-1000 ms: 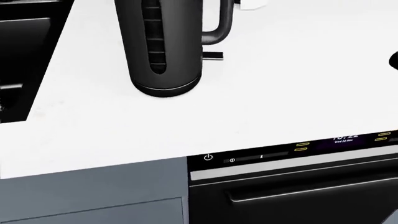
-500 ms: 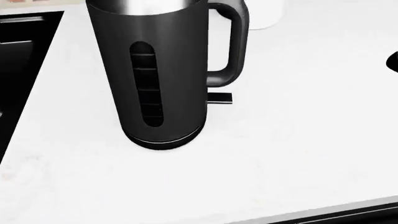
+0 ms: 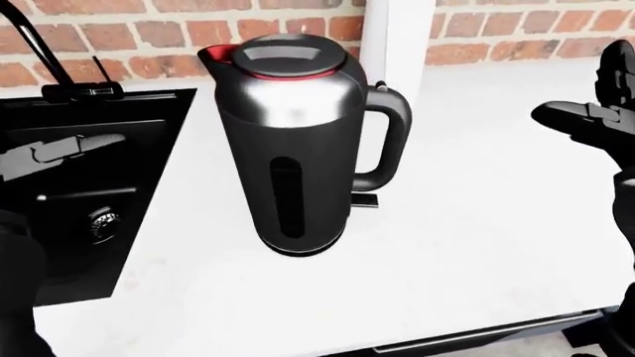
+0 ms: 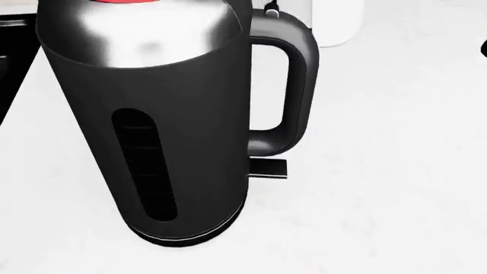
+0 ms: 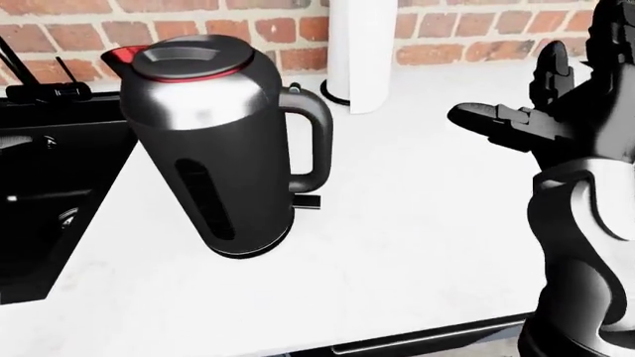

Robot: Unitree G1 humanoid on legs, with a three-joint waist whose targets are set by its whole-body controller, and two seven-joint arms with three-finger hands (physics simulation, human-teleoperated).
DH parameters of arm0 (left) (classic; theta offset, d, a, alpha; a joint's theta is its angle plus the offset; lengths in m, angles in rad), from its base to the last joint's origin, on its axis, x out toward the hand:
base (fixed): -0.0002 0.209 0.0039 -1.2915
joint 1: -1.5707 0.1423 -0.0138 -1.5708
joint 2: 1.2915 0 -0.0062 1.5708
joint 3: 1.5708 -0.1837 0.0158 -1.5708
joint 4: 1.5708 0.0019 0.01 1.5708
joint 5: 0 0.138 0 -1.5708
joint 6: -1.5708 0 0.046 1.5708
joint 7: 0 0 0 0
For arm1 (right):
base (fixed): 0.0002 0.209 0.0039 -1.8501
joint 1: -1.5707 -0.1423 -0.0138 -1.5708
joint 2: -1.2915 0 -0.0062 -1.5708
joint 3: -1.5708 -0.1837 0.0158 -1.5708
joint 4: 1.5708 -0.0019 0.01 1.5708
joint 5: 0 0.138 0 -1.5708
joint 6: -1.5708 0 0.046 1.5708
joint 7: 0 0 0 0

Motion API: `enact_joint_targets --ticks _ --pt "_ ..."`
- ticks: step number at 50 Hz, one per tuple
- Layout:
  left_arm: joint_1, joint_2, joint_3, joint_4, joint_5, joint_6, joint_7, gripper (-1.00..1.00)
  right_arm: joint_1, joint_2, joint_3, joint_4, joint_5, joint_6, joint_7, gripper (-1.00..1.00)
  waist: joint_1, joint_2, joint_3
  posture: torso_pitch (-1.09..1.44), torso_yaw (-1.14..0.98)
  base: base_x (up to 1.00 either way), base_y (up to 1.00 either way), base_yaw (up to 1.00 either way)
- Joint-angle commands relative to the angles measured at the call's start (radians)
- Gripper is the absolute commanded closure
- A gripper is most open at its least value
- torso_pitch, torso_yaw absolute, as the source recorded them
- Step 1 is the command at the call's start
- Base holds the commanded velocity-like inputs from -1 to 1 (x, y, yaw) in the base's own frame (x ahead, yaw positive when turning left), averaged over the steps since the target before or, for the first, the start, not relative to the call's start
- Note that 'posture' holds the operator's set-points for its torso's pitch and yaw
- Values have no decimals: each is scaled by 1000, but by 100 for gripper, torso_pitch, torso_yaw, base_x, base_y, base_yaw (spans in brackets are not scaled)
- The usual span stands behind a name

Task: Press the button to open the lid of the electric kettle.

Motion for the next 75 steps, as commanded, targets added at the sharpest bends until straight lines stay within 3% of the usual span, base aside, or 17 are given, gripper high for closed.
enact_joint_targets --ticks 1,4,8,20,30,38,48,53,67,75 --pt "-25 29 11 -25 -6 -28 18 -100 -23 -17 -18 -16 -13 -28 2 -100 -3 3 -21 0 0 0 0 0" --pt "-11 24 4 -36 -9 -40 7 -100 -5 -16 -13 -27 -22 -18 30 -100 0 2 -20 0 0 0 0 0" --pt "9 20 34 -59 -41 -68 -10 -100 1 -13 -27 -39 23 36 52 -100 1 1 -16 0 0 0 0 0" --pt "30 12 22 -70 -27 -88 -36 -100 10 1 -20 -30 9 50 56 -100 -1 7 -12 -1 0 0 0 0" --pt "22 9 23 -76 -30 -81 -34 -100 11 9 -19 -33 -1 54 66 -100 -4 9 -58 -10 0 0 0 0" --pt "19 6 12 -68 -22 -59 -30 -100 -3 20 -12 -30 -18 47 51 -100 -4 11 -76 -10 0 0 0 0" --pt "12 -3 -52 -80 108 -22 -82 -100 -112 23 89 32 -89 93 68 -100 -5 13 -86 -10 0 0 0 0" --pt "-11 -26 -46 -100 114 -4 -98 -100 -220 41 157 103 -160 114 96 -100 -6 15 -92 -10 0 0 0 0" --pt "-47 -29 -44 -119 88 33 -78 -100 -393 112 252 275 -317 117 164 -100 -3 22 -102 -10 0 0 0 0" --pt "-43 -21 -45 -115 71 32 -65 -100 -467 156 275 347 -377 124 180 -100 -3 31 -104 -10 0 0 0 0"
